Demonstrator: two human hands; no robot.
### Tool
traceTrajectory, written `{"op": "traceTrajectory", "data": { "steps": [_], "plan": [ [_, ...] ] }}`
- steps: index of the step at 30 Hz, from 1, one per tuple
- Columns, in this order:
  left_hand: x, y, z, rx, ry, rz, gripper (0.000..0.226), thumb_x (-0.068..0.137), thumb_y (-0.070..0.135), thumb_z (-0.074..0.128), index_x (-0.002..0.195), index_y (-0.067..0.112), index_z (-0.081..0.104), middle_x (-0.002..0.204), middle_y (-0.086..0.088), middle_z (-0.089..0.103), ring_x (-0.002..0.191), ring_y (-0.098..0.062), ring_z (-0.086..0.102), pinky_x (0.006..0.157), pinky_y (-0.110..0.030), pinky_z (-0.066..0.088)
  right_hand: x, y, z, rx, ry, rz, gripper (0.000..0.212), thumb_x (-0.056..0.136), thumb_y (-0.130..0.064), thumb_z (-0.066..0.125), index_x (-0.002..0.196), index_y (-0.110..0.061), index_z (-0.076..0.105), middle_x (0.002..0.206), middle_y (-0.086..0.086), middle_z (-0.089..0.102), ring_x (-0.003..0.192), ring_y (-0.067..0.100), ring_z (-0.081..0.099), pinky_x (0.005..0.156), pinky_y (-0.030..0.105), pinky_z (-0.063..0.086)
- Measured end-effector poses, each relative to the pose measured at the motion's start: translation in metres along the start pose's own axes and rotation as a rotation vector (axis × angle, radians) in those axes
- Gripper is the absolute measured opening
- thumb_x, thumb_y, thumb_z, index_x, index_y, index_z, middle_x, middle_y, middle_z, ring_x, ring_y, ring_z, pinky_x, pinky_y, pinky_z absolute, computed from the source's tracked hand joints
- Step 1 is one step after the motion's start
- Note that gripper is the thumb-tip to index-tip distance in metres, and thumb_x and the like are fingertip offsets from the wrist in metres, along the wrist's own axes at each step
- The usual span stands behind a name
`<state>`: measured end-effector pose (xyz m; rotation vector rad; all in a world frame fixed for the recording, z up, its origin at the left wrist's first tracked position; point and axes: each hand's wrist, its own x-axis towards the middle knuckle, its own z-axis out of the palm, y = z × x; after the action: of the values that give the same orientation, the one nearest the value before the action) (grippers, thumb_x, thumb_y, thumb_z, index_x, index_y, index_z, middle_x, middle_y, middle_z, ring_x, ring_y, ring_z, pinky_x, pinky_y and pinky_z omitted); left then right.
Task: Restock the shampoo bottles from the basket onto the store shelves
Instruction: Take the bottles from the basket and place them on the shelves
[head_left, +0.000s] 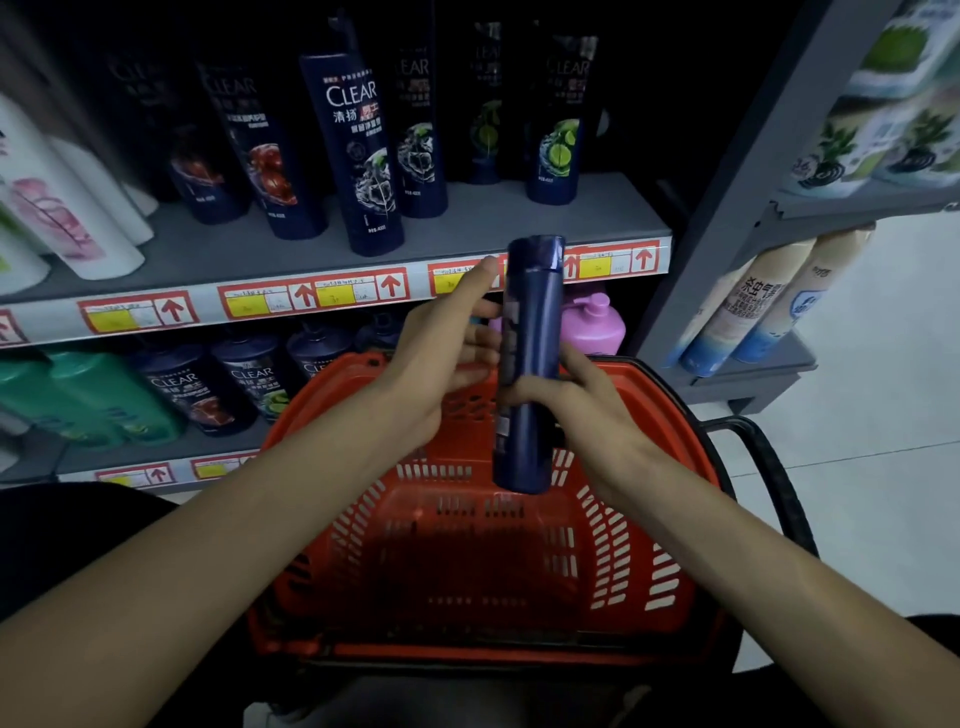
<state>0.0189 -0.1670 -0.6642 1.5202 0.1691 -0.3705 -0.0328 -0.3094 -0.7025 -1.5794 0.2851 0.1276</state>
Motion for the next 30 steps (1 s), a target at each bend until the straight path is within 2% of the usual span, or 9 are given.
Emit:
{"op": "traceTrajectory", "data": {
  "steps": [5, 9, 12, 16, 20, 22, 26, 28, 30],
  "plan": [
    [-0.001, -0.004, -0.003, 0.038, -0.029, 0.039, 0.054, 0.091, 0.065, 0.061, 0.104, 0.015, 0.075, 0.083, -0.002, 0.076, 0.080, -0.019, 0.074, 0.094, -0.044, 0.058, -0.007, -0.006, -0.006, 0.404, -0.159, 0.171, 0.039, 0.066, -0.016, 0.055, 0.103, -0.006, 0.063, 0.091, 0.019, 0.061, 0.086, 0.037, 0.060, 0.084, 0.048, 0.050],
    [-0.006, -0.004, -0.006, 0.037, -0.052, 0.069, 0.052, 0.090, 0.063, 0.063, 0.103, 0.015, 0.076, 0.084, -0.004, 0.075, 0.081, -0.019, 0.073, 0.097, -0.046, 0.057, -0.014, -0.020, -0.009, 0.573, -0.291, 0.134, 0.037, 0.079, -0.008, 0.036, 0.107, -0.002, 0.059, 0.090, 0.020, 0.056, 0.082, 0.037, 0.058, 0.077, 0.042, 0.054],
    [-0.013, -0.002, -0.007, 0.050, -0.068, 0.141, 0.045, 0.096, 0.053, 0.063, 0.105, 0.010, 0.074, 0.083, -0.005, 0.071, 0.079, -0.019, 0.070, 0.088, -0.041, 0.058, -0.018, -0.030, -0.007, 0.642, -0.336, 0.085, 0.043, 0.082, -0.004, 0.026, 0.108, 0.000, 0.060, 0.085, 0.013, 0.063, 0.077, 0.032, 0.057, 0.078, 0.041, 0.052],
    [-0.019, 0.001, -0.010, 0.132, -0.052, 0.286, 0.036, 0.099, 0.043, 0.063, 0.105, 0.008, 0.072, 0.086, -0.005, 0.070, 0.082, -0.019, 0.070, 0.087, -0.042, 0.059, -0.013, -0.037, 0.000, 0.639, -0.250, 0.026, 0.037, 0.086, -0.009, 0.031, 0.108, -0.004, 0.060, 0.086, 0.010, 0.065, 0.078, 0.026, 0.060, 0.084, 0.043, 0.046],
    [-0.022, 0.001, -0.007, 0.237, -0.064, 0.374, 0.019, 0.099, 0.039, 0.065, 0.106, 0.022, 0.073, 0.099, 0.001, 0.074, 0.096, -0.015, 0.071, 0.088, -0.037, 0.059, -0.001, -0.042, 0.003, 0.650, -0.151, 0.016, 0.037, 0.093, -0.023, 0.034, 0.116, -0.008, 0.058, 0.096, 0.012, 0.064, 0.089, 0.028, 0.062, 0.089, 0.044, 0.046],
    [-0.021, 0.001, -0.003, 0.244, -0.057, 0.388, 0.017, 0.097, 0.038, 0.068, 0.111, 0.028, 0.072, 0.103, 0.005, 0.074, 0.099, -0.008, 0.070, 0.089, -0.032, 0.057, 0.001, -0.047, 0.007, 0.668, -0.110, 0.006, 0.041, 0.094, -0.020, 0.035, 0.125, -0.010, 0.060, 0.106, 0.016, 0.063, 0.096, 0.031, 0.059, 0.093, 0.047, 0.046],
    [-0.016, 0.007, -0.001, 0.213, -0.049, 0.418, 0.037, 0.090, 0.028, 0.079, 0.125, 0.031, 0.067, 0.113, 0.008, 0.073, 0.104, -0.005, 0.070, 0.090, -0.028, 0.056, 0.008, -0.056, 0.017, 0.680, -0.001, -0.128, 0.061, 0.094, -0.002, 0.040, 0.144, -0.033, 0.055, 0.104, 0.009, 0.072, 0.081, 0.019, 0.067, 0.082, 0.038, 0.051],
    [-0.014, 0.010, -0.002, 0.210, -0.047, 0.431, 0.048, 0.084, 0.025, 0.084, 0.127, 0.032, 0.064, 0.116, 0.015, 0.072, 0.108, -0.002, 0.068, 0.089, -0.025, 0.057, 0.009, -0.060, 0.020, 0.638, 0.014, -0.180, 0.067, 0.094, 0.004, 0.042, 0.145, -0.037, 0.052, 0.105, 0.012, 0.073, 0.089, 0.025, 0.068, 0.087, 0.042, 0.049],
    [-0.010, 0.013, -0.001, 0.188, -0.023, 0.443, 0.054, 0.081, 0.022, 0.087, 0.129, 0.029, 0.063, 0.116, 0.014, 0.071, 0.104, 0.000, 0.069, 0.084, -0.019, 0.058, 0.011, -0.061, 0.019, 0.586, 0.031, -0.204, 0.071, 0.093, 0.009, 0.044, 0.145, -0.038, 0.053, 0.094, 0.016, 0.065, 0.089, 0.028, 0.064, 0.089, 0.043, 0.048]
  ]
}}
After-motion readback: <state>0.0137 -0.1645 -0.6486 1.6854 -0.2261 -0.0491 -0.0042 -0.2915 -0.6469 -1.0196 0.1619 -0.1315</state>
